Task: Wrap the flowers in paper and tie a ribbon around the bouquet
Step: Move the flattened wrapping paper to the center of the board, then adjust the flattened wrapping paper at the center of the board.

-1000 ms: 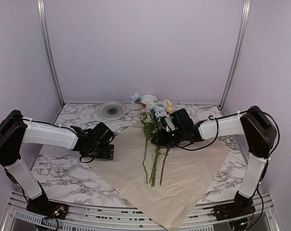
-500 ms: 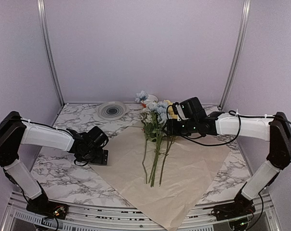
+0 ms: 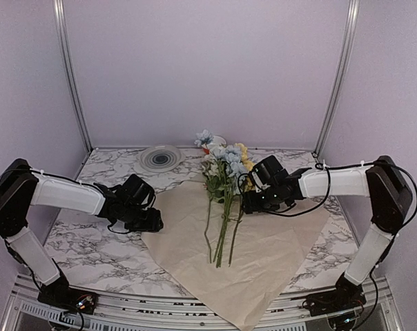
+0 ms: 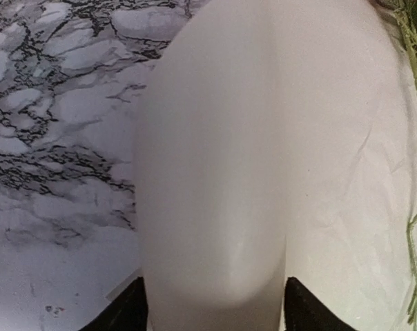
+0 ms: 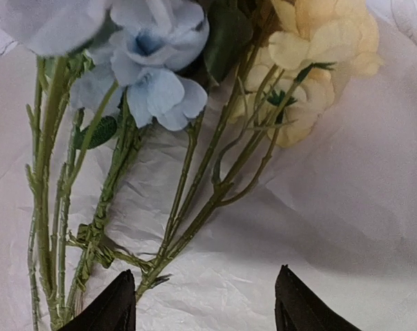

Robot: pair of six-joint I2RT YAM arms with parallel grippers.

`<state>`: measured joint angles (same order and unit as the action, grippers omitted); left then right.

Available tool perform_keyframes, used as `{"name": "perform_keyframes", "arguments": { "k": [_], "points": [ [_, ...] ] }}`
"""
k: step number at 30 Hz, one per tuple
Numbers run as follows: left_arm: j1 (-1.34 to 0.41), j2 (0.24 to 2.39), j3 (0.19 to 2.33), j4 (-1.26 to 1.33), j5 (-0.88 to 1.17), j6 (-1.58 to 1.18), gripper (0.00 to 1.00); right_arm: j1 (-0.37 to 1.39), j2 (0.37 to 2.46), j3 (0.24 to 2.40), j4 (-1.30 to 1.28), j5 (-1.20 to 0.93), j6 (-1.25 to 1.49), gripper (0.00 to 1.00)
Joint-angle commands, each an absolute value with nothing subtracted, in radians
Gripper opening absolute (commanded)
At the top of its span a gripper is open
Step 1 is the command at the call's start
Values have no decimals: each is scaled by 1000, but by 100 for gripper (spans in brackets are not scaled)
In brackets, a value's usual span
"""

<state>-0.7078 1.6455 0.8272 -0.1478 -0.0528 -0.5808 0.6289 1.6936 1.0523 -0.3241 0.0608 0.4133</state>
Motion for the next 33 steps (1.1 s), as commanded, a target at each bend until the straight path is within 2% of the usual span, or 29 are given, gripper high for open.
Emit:
{"name": "perform_keyframes", "arguments": {
  "k": [1,6,7,13,24,33],
  "points": [
    [-712,1648,807,-107,94,-607,53,621,1728,1034,-323,43,407,66],
    [-711,1582,806,-128,46,-597,2,614,1734,1027,-322,53,407,66],
    [-712,1570,805,-141,27,-596,0,610,1731,1027,-326,60,406,66],
    [-711,1492,759,-212,-30,-587,0,583,1721,1038,-353,105,387,66],
    [-712,1301,542,-275,-19,-686,0,606,1741,1132,-423,193,333,66],
    [-716,1316,554,-273,-38,-677,0,870,1814,1343,-400,287,181,64]
  ]
}}
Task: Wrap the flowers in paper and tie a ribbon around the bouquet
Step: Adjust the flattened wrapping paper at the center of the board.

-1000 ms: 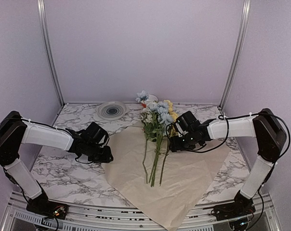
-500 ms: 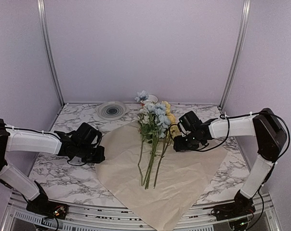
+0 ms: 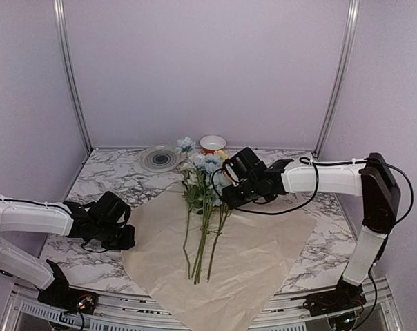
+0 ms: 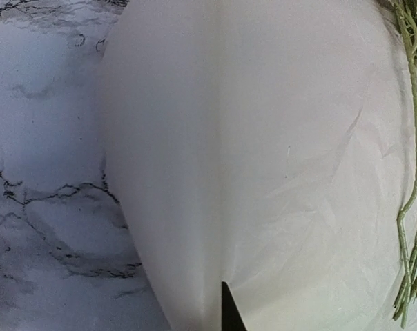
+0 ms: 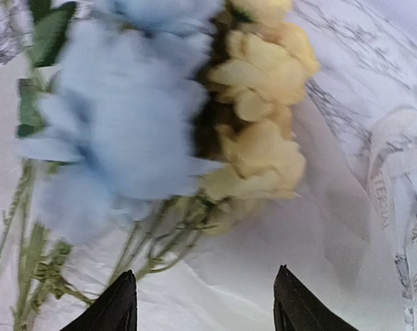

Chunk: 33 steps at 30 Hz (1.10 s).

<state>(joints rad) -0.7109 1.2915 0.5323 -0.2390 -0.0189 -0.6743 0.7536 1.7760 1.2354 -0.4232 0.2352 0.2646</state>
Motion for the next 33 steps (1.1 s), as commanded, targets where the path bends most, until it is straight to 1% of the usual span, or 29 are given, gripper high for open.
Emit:
{"name": "perform_keyframes", "arguments": {
  "k": [1,5,9,12,18,23,27,30,33],
  "points": [
    [-716,1323,558,-272,-38,-673,0,893,1829,1359,-377,286,170,63],
    [-722,1333,568,-271,-40,-672,0,925,1941,1458,-376,234,171,60],
    [-726,1329,564,-271,-51,-673,0,937,2059,1572,-433,173,191,43],
    [-727,1323,565,-270,-54,-674,0,966,2111,1617,-423,167,178,39],
    [-727,1321,575,-270,-69,-663,0,984,2183,1689,-468,183,175,39],
    [-727,1332,586,-270,-85,-650,0,986,2152,1722,-509,185,145,42],
    [-727,1345,592,-270,-100,-646,0,986,2047,1699,-515,158,111,48],
    [-727,1354,591,-270,-100,-650,0,986,1933,1614,-476,89,86,57],
    [-727,1357,590,-272,-109,-642,0,982,1831,1524,-448,61,87,60]
  ]
}}
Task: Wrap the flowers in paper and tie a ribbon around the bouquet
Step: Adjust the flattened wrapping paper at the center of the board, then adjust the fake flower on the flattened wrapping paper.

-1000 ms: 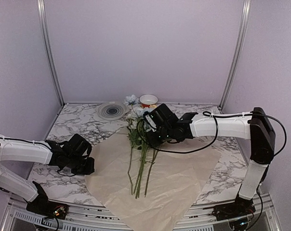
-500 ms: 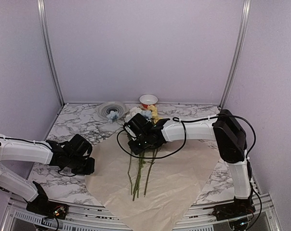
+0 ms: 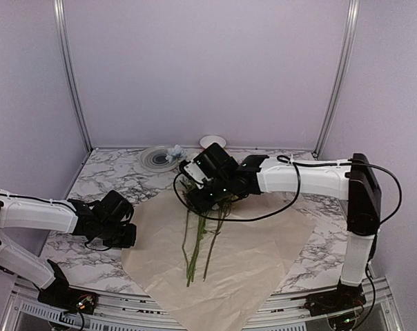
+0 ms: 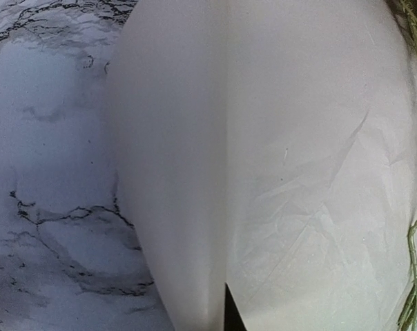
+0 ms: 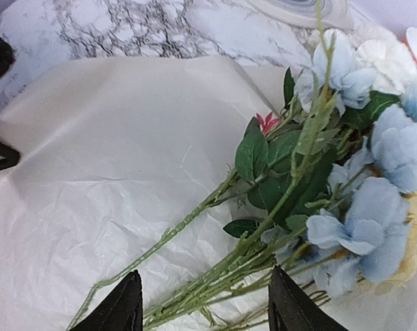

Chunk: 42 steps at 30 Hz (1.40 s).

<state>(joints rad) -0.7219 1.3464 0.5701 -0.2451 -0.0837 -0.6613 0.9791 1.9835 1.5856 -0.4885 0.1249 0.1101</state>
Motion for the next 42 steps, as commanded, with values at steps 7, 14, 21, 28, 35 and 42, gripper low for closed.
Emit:
{"name": "perform_keyframes", "arguments": {
  "k": [7,14,21,28,35,42],
  "points": [
    [-727,1353,623,-333,-186,-612,22,920,1725,1346,-525,169,209,60],
    [-744,1267,773,-549,-548,-585,57,894,1758,1257,-558,192,286,58],
    [-939,1301,847,-547,-719,-547,63,894,1856,1253,-531,186,329,57],
    [-1032,1498,866,-402,-557,-451,53,893,1935,1273,-506,157,345,56],
    [-1126,1642,887,-222,-403,-321,45,896,1959,1274,-471,120,352,55],
    [-1135,1807,972,-199,-344,-259,44,896,1960,1264,-448,98,359,55]
  ]
}}
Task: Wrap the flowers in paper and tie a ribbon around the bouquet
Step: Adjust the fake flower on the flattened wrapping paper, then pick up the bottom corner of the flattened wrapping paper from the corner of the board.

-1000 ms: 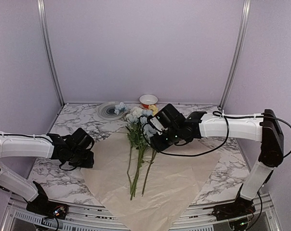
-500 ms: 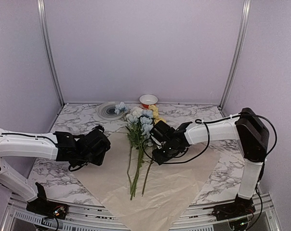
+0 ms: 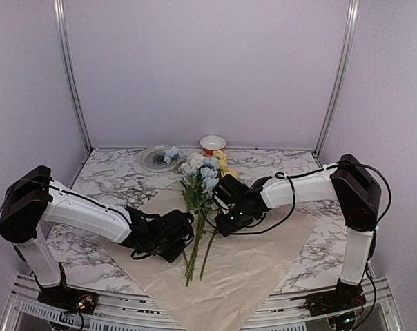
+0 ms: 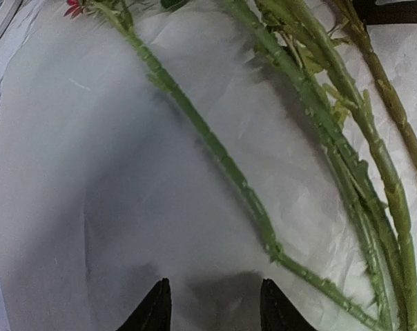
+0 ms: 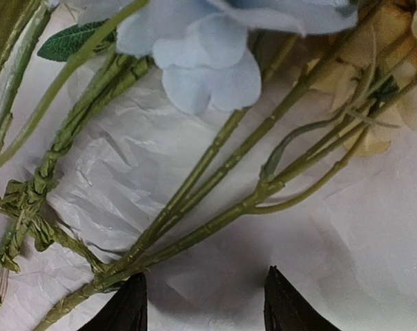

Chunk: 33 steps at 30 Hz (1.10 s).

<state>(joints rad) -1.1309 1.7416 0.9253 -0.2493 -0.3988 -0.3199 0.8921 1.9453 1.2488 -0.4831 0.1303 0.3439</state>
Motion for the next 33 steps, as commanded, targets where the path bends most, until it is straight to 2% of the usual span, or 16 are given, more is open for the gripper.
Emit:
{"name": "perform_keyframes", "arguments": {
  "k": [1,9,16,20,24,27,33],
  "points": [
    [-1138,1822,984,-194,-336,-251,44,896,1957,1259,-441,94,359,55],
    [-1164,1890,1073,-168,-291,-198,44,895,1963,1261,-407,35,368,56],
    [-1164,1716,1005,-183,-394,-139,46,873,1888,1246,-467,72,351,56],
    [-1183,1558,966,-151,-263,-33,55,858,1834,1238,-519,100,332,56],
    [-1312,1458,890,-63,-66,166,63,850,1779,1219,-540,118,327,56],
    [-1417,1448,860,-53,41,338,66,850,1759,1201,-537,106,331,56],
    [-1457,1451,862,-169,204,559,68,850,1727,1139,-498,79,326,56]
  ]
}}
